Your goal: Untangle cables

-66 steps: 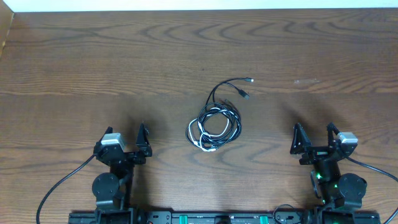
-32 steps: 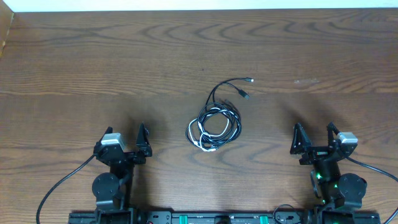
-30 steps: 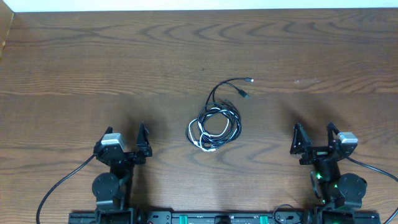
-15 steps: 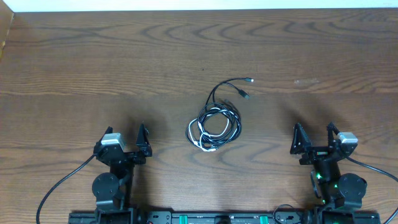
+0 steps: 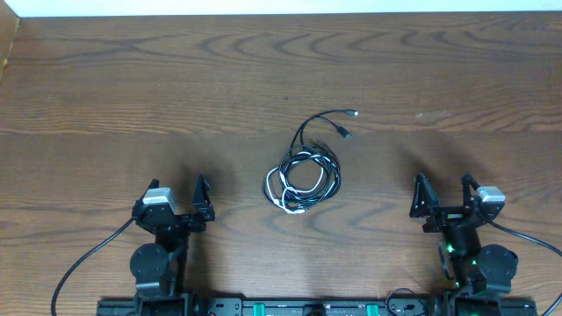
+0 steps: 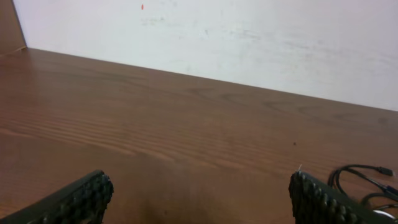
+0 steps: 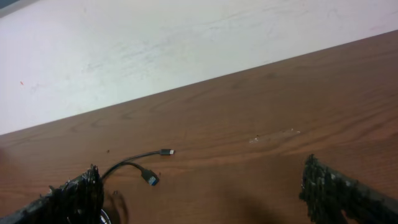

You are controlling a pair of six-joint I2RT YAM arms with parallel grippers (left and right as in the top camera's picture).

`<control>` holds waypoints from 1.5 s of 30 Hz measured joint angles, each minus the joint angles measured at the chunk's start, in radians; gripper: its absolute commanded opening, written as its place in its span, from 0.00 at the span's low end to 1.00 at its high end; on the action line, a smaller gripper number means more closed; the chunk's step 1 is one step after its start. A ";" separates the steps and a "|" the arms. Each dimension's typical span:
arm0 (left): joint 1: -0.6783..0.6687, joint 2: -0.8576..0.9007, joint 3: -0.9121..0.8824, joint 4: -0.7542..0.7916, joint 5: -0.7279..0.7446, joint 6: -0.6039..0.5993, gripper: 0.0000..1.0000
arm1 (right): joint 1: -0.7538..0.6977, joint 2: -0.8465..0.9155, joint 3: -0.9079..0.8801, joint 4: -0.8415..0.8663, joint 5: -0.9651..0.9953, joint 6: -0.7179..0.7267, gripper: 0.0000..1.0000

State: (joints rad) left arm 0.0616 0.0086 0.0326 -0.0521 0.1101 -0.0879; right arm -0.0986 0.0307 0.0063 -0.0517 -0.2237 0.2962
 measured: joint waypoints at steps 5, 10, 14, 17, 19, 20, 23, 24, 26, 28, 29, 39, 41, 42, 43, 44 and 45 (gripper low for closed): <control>0.000 0.001 0.020 -0.046 0.001 0.000 0.91 | 0.000 0.000 0.000 0.000 0.000 0.000 0.99; 0.000 0.001 0.029 -0.065 0.008 0.000 0.91 | 0.000 0.000 0.000 0.000 0.000 0.000 0.99; 0.000 0.001 0.045 -0.110 0.016 0.000 0.91 | 0.000 0.000 0.000 0.000 0.000 0.000 0.99; 0.000 0.002 0.067 -0.149 0.019 0.000 0.91 | 0.000 0.000 0.000 0.000 0.000 0.000 0.99; 0.000 0.002 0.084 -0.163 0.019 0.000 0.91 | 0.000 0.000 0.000 0.000 0.000 0.000 0.99; 0.000 0.002 0.092 -0.169 0.019 0.000 0.91 | 0.000 0.000 0.000 0.000 0.000 0.000 0.99; 0.000 0.002 0.114 -0.177 0.019 0.000 0.91 | 0.000 0.000 0.000 0.000 0.000 0.000 0.99; 0.000 0.002 0.120 -0.178 0.019 0.000 0.91 | 0.000 0.000 0.000 0.000 0.000 0.000 0.99; 0.000 0.002 0.127 -0.177 0.019 0.000 0.91 | 0.000 0.000 0.000 0.000 0.000 0.000 0.99; 0.000 0.002 0.129 -0.178 0.019 0.000 0.91 | 0.000 0.000 0.000 0.000 0.000 0.000 0.99; 0.000 0.002 0.129 -0.179 0.019 0.000 0.91 | 0.000 0.000 0.000 0.000 0.000 0.000 0.99; 0.000 0.002 0.130 -0.195 0.019 0.000 0.91 | 0.000 0.000 0.000 0.000 0.000 0.000 0.99; 0.000 0.002 0.131 -0.209 0.019 -0.001 0.91 | 0.000 0.000 0.000 0.000 0.000 0.000 0.99; 0.000 0.002 0.135 -0.225 0.019 -0.001 0.91 | 0.000 0.000 0.000 0.000 0.000 0.000 0.99; 0.000 0.002 0.139 -0.230 0.019 -0.001 0.91 | 0.000 0.000 0.000 0.000 0.000 0.000 0.99; 0.000 0.002 0.145 -0.233 0.019 -0.001 0.91 | 0.000 0.000 0.000 0.000 0.000 0.000 0.99; 0.000 0.002 0.151 -0.233 0.019 -0.001 0.91 | 0.000 0.000 0.000 0.000 0.000 0.000 0.99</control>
State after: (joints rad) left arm 0.0616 0.0105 0.1837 -0.2852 0.1295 -0.0887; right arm -0.0986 0.0307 0.0063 -0.0517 -0.2234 0.2962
